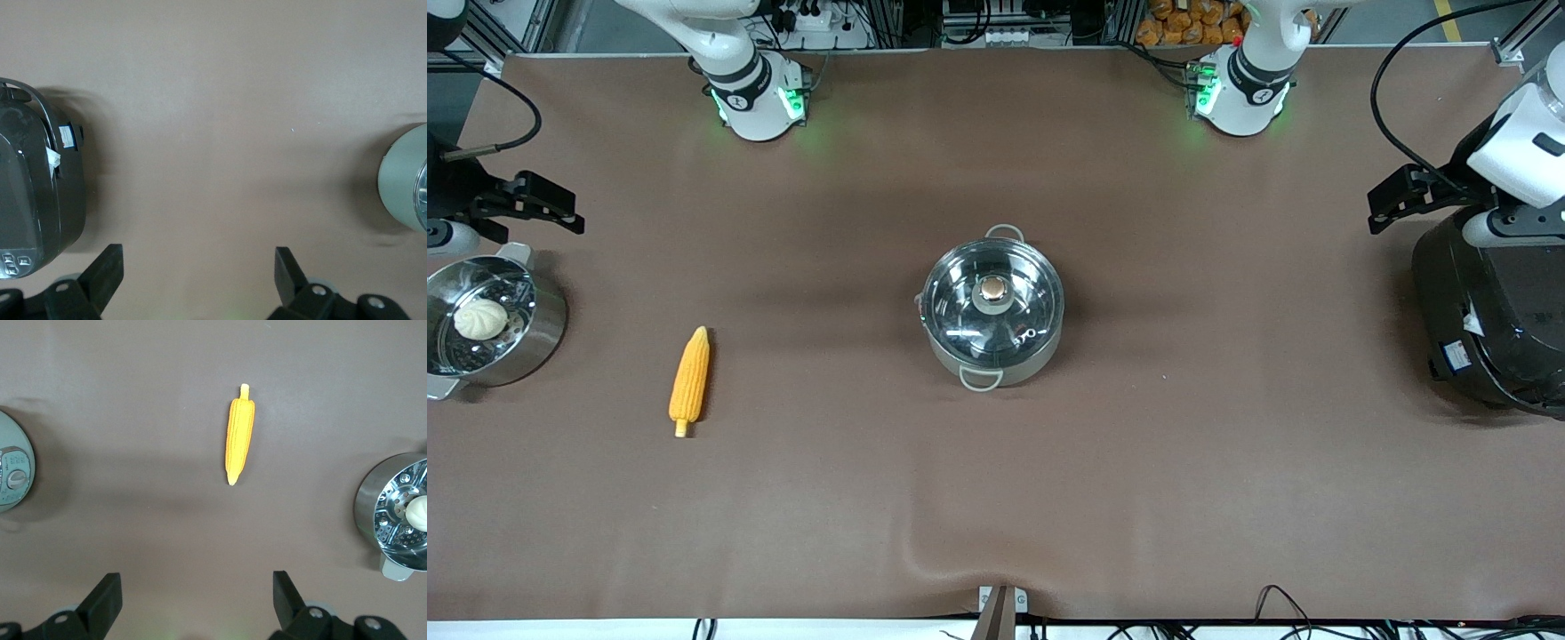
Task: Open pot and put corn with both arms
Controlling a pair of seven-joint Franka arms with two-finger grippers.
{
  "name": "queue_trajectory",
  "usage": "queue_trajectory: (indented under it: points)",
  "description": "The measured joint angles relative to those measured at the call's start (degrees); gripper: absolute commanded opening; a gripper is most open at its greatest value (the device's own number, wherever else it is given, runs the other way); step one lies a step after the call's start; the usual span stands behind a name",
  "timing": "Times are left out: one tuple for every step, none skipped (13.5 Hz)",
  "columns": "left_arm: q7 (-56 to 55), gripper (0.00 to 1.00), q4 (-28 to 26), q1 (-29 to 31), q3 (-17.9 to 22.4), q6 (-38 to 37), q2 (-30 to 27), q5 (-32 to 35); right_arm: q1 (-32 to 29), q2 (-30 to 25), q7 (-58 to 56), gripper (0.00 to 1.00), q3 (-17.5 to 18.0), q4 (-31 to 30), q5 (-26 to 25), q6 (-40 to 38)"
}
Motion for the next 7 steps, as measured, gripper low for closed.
queue_trajectory:
  points:
    - [0.0,1.0,0.0,0.0,0.0,-0.08,0.0,0.0,-0.02,0.01,-0.01,1.0,-0.02,-0.03,0.0,0.0]
    - [0.0,1.0,0.0,0.0,-0.01,-0.14,-0.02,0.0,-0.09,0.01,-0.01,1.0,-0.09,-0.03,0.0,0.0]
    - [0.0,1.0,0.04,0.0,-0.03,-0.14,-0.07,0.0,-0.18,0.01,-0.03,1.0,-0.2,-0.03,0.0,0.0]
    - [0.0,1.0,0.16,-0.01,-0.05,-0.14,-0.12,0.0,-0.21,0.01,-0.06,1.0,-0.29,-0.03,0.0,0.0]
    - [0.0,1.0,0.42,-0.04,-0.06,-0.14,-0.13,0.0,-0.21,0.02,-0.1,1.0,-0.33,-0.04,0.0,0.0]
    - [0.0,1.0,0.59,-0.12,-0.11,-0.14,-0.13,0.0,-0.2,0.08,-0.13,1.0,-0.33,-0.11,0.0,0.0]
    - [0.0,1.0,0.59,-0.3,-0.26,-0.14,-0.06,-0.18,-0.2,0.32,-0.15,1.0,-0.33,-0.22,0.0,0.01]
